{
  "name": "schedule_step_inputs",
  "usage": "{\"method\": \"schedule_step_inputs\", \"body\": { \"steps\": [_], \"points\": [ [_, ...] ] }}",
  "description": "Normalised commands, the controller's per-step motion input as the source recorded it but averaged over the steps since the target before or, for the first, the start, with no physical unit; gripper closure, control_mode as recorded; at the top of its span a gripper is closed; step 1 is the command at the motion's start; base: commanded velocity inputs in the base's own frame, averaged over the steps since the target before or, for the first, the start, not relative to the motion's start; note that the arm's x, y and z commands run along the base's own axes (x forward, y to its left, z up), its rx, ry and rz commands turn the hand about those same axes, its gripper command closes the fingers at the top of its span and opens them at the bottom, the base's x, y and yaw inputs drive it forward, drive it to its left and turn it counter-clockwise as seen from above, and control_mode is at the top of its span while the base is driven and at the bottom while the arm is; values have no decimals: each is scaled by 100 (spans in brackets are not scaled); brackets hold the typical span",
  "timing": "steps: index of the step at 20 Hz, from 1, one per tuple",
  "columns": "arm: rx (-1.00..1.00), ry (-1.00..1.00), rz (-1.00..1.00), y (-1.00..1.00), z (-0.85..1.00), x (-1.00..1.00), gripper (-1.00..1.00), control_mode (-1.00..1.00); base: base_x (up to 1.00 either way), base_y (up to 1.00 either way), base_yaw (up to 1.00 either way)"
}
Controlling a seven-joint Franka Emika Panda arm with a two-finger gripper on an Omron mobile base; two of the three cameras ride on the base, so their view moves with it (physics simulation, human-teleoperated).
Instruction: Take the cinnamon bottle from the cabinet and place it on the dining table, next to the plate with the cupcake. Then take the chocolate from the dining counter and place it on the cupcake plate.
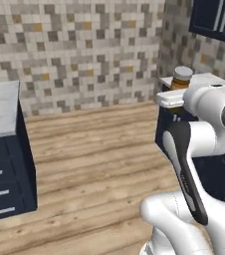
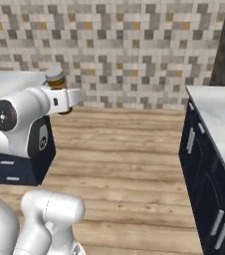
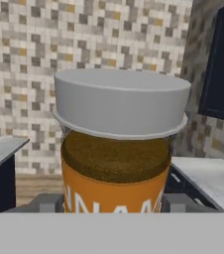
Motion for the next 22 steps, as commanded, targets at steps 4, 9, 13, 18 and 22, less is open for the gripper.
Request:
{"method": "schedule_step_inputs", "body": {
  "steps": [4,9,13,18,22],
  "points": [
    [0,0,0,0,0,0,100,100,100,-2,36],
    [0,0,0,0,0,0,100,100,100,0,22],
    [0,0,0,0,0,0,100,100,100,0,11],
    [0,0,0,0,0,0,100,100,100,0,8],
    [0,0,0,0,0,0,100,100,100,0,8]
  ]
}}
